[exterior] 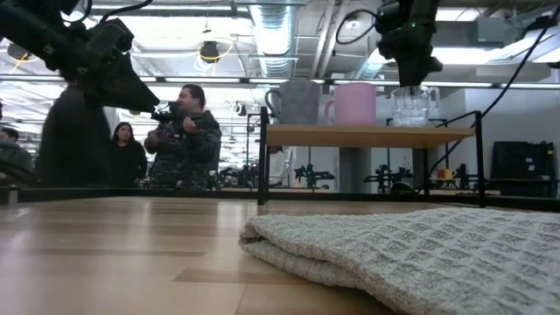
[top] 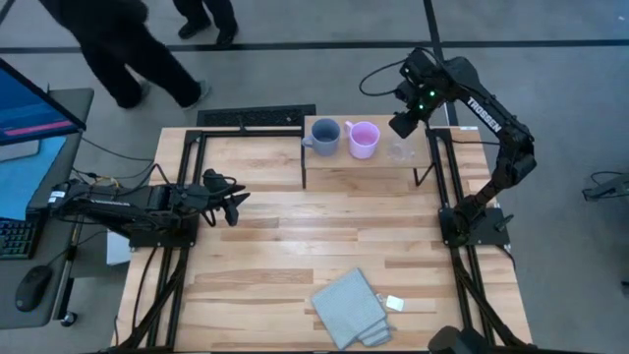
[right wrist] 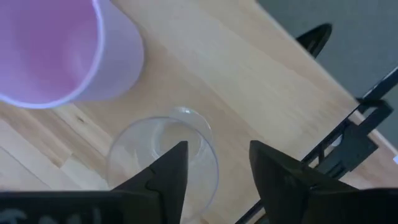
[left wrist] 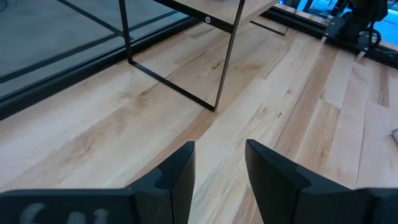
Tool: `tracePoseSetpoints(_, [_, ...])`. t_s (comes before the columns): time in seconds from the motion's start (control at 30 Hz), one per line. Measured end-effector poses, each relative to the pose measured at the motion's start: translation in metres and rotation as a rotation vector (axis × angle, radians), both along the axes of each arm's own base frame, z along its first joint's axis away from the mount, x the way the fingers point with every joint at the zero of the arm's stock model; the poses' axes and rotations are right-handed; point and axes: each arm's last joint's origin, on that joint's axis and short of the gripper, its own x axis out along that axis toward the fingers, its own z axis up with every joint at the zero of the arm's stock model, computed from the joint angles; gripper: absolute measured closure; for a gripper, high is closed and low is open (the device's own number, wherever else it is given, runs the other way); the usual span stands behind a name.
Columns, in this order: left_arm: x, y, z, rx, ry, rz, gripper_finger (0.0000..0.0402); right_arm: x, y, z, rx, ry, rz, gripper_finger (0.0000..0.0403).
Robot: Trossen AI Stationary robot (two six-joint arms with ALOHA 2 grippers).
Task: Stack small to large cups/mugs on shelf
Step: Return to Home Position
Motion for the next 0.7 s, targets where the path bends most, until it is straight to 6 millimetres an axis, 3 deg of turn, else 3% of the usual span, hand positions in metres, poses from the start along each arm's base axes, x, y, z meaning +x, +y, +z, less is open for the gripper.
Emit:
tracePoseSetpoints(0.4, [0.000, 0.000, 0.000, 0.000, 0.000, 0.001, 0.0270, 0.005, 0.018, 0.051, -0.058, -0.196, 0.091, 0.0243])
tracePoseSetpoints(0.7, [0.000, 0.001, 0.000, 0.022, 0.006, 0.014, 0.0270, 0.029, 0.060, 0.089, -0.193, -0.335, 0.336, 0.0384])
